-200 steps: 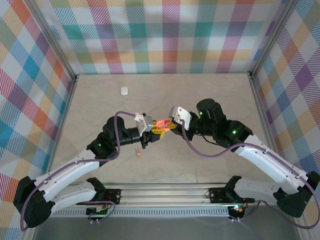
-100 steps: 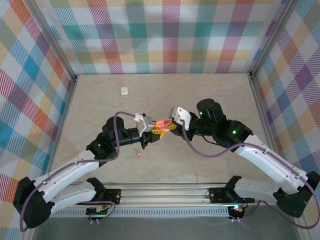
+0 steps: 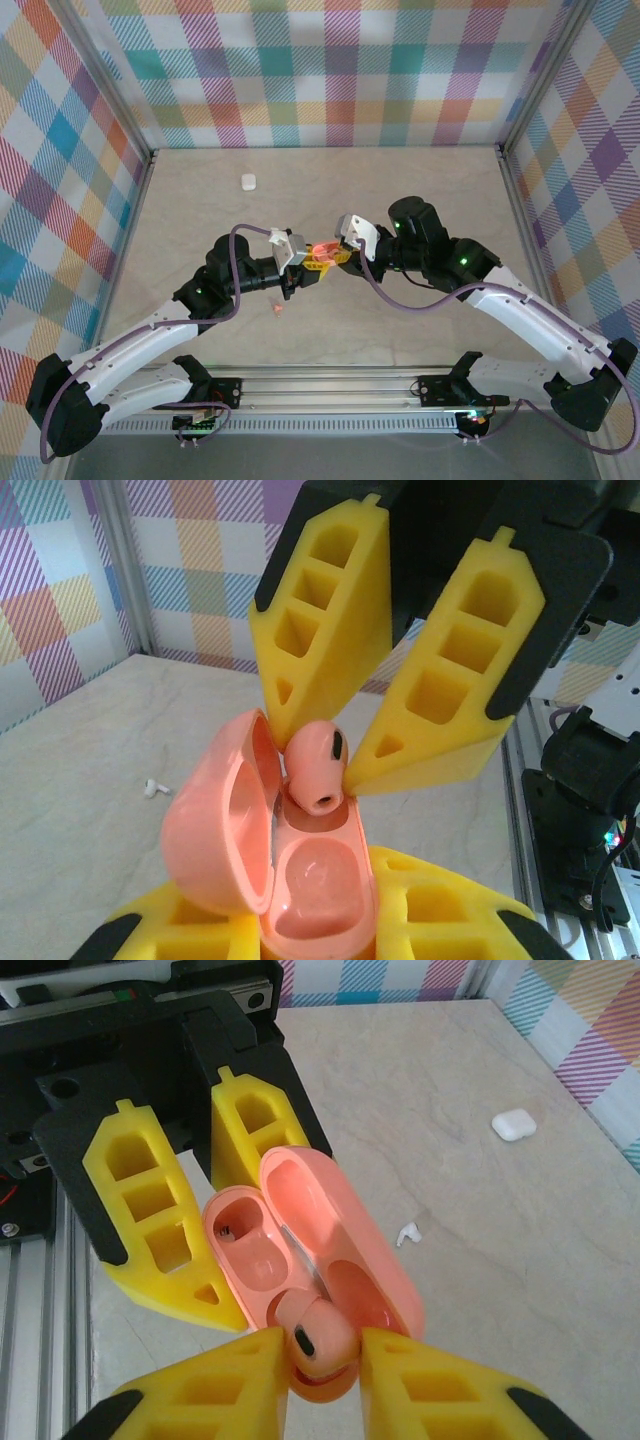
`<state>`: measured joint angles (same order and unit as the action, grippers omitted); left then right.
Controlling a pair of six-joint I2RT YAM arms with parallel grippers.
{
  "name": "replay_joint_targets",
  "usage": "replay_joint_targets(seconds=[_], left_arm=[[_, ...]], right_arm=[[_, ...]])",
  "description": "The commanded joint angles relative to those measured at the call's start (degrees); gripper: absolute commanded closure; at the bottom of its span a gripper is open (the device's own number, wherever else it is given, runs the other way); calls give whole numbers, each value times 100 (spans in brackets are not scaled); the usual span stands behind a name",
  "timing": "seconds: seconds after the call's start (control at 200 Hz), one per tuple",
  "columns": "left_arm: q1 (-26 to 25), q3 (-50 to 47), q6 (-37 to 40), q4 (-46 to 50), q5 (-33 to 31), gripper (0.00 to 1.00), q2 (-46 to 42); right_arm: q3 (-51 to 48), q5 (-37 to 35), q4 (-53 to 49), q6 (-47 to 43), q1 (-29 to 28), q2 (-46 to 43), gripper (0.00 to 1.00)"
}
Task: Insert wireless bluetooth earbuds into charging case
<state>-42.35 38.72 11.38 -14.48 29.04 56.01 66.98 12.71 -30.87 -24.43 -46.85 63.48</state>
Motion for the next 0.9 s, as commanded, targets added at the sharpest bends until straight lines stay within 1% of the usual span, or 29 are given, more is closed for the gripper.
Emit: replay_joint_targets(seconds=[0.0, 0.14, 0.26, 0.435, 0.665, 0.755, 0.865, 0.895], left_arm=[[-70, 30, -33, -407, 11, 100, -129], [-72, 20, -31, -406, -3, 100, -128], [-70, 21, -34, -406, 5, 100, -136], [-71, 11, -22, -330, -53, 100, -167], [-63, -193, -37, -186, -530, 100, -294], [-10, -293, -284, -86, -840, 100, -375], [205, -605, -804, -151, -917, 100, -550], [266, -693, -926, -147, -909, 100, -608]], right_arm=[[140, 268, -252, 52, -43, 42, 72], [200, 250, -338, 54, -43, 31, 71], [241, 241, -401, 120, -43, 41, 68], [331, 189, -345, 436, -31, -8, 68], [456, 186, -227, 1026, -4, -168, 67], [448, 247, -122, 1315, 76, -217, 68], [276, 352, 217, 1823, 257, -301, 68], [253, 319, 260, 2122, 299, -301, 68]])
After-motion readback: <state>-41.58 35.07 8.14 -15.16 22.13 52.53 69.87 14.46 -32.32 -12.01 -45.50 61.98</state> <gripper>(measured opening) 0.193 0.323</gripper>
